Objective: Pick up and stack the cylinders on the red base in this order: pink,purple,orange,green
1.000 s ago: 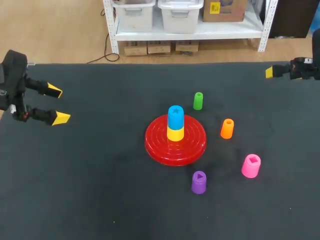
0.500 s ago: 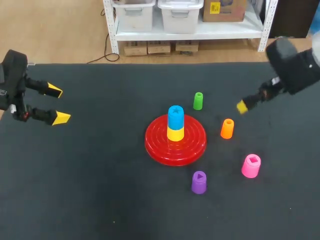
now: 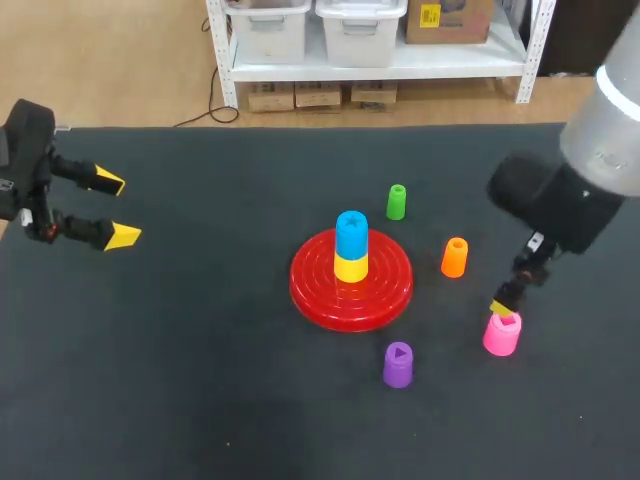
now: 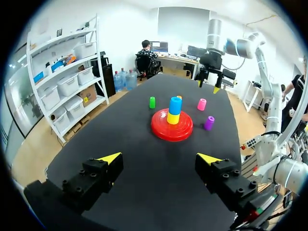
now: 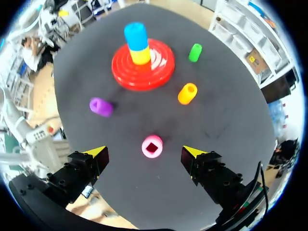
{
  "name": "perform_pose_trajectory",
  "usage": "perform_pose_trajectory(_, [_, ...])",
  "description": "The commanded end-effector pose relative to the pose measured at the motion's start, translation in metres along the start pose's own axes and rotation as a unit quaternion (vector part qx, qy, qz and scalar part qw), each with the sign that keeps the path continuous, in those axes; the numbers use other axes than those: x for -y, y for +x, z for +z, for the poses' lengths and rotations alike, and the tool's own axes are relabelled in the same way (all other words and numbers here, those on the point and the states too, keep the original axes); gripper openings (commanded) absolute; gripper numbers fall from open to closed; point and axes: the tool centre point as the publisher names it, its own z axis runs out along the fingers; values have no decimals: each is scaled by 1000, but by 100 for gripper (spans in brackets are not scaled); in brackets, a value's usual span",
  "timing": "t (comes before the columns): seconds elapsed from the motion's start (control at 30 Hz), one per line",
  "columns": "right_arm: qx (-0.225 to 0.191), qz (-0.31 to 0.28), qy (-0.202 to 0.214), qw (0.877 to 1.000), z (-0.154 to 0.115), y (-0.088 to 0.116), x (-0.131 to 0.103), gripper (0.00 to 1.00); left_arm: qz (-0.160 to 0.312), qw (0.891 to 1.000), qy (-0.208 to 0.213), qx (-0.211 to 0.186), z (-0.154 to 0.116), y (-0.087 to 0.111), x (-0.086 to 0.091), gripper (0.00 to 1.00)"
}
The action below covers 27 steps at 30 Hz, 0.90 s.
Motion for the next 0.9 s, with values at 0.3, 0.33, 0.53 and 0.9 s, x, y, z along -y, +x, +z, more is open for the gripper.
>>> perform_pose_trajectory(0.3, [-137, -35, 44, 989, 24, 5, 3, 100, 1, 1000, 0, 3, 1, 2, 0, 100])
perform_pose_trajectory(0.33, [-135, -39, 47, 989, 25, 6, 3, 100, 1, 1000, 0, 3, 1, 2, 0, 100])
perform_pose_trajectory(0.53, [-101, -32, 53, 993, 30, 18, 1, 100, 1, 1000, 0, 3, 1, 2, 0, 100])
perform_pose_trajectory(0.9, [-56, 3, 59, 997, 45, 28, 4, 100, 1, 1000, 0, 3, 1, 2, 0, 100])
